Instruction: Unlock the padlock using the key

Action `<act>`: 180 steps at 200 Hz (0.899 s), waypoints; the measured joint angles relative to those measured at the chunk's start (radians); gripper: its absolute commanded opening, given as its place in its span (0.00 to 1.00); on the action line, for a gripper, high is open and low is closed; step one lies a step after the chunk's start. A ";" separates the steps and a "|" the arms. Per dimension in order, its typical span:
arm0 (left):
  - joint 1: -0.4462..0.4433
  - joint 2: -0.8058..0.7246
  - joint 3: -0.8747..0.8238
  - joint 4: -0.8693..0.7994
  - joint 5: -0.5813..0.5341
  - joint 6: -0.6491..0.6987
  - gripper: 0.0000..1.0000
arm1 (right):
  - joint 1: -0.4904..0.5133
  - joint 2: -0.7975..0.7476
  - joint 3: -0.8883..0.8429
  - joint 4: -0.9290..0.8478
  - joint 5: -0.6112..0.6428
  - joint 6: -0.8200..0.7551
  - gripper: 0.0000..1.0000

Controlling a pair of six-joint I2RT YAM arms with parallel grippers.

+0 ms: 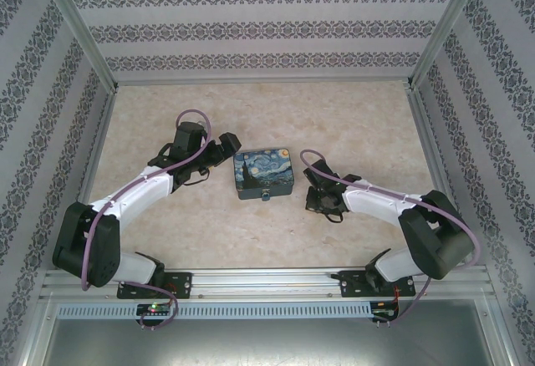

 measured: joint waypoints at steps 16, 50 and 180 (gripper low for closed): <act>0.000 0.000 0.000 0.000 0.004 0.000 1.00 | 0.005 -0.002 -0.001 0.016 -0.011 0.003 0.00; -0.002 0.002 0.000 0.000 0.017 0.000 1.00 | 0.006 -0.069 -0.003 0.016 -0.027 0.003 0.00; -0.043 0.028 0.000 0.070 0.120 -0.113 1.00 | 0.006 -0.240 -0.027 0.055 -0.130 0.046 0.00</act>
